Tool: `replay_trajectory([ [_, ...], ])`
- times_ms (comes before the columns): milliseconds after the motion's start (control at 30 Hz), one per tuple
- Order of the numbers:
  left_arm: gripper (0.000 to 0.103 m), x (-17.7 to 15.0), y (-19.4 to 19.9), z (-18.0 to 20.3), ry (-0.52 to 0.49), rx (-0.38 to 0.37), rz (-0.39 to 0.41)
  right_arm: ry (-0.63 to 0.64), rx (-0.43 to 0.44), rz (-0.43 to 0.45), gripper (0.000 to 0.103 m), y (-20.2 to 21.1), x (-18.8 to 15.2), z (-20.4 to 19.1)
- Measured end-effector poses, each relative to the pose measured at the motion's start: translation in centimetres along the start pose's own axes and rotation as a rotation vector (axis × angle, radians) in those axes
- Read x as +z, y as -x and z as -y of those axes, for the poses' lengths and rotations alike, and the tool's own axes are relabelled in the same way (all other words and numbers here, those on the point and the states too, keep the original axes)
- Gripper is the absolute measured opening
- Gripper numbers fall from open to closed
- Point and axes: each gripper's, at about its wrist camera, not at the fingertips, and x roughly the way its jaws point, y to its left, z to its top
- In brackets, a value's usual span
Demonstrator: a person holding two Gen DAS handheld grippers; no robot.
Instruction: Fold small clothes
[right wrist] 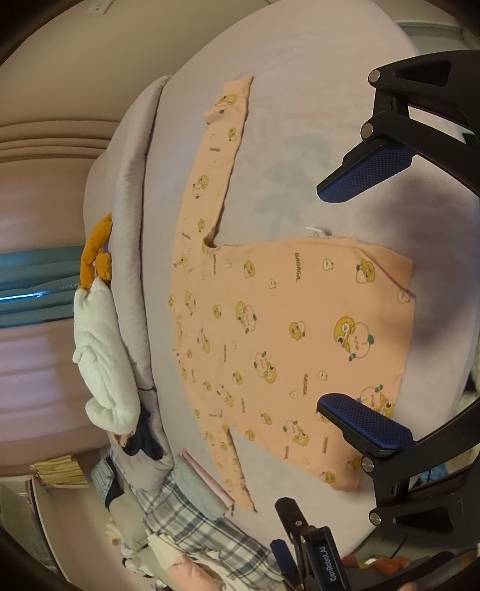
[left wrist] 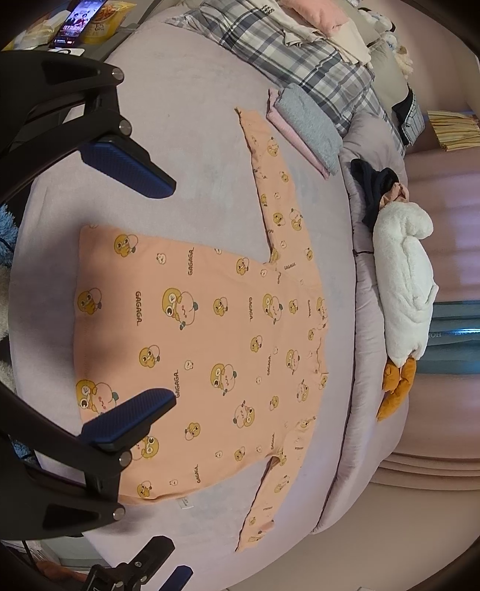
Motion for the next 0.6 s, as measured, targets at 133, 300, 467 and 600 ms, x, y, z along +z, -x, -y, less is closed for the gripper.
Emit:
replay_trajectory([
  [133, 0.103, 0.0, -1.9, -0.2, 0.034, -0.046, -0.045, -0.077, 0.067, -0.017, 0.102, -0.9, -0.3, 1.8],
  [300, 0.103, -0.4, -5.4, -0.6, 0.092, -0.132, -0.154, -0.263, 0.187, -0.035, 0.102, -2.5, -1.3, 6.4],
  [467, 0.103, -0.1, -8.6, -1.2, 0.179, -0.182, -0.213, -0.499, 0.197, 0.009, 0.102, -3.8, -2.8, 13.5],
  [600, 0.103, 0.9, -10.2, -1.4, 0.236, -0.235, -0.210, -0.621, 0.180, 0.054, 0.102, -4.5, -3.0, 18.1],
])
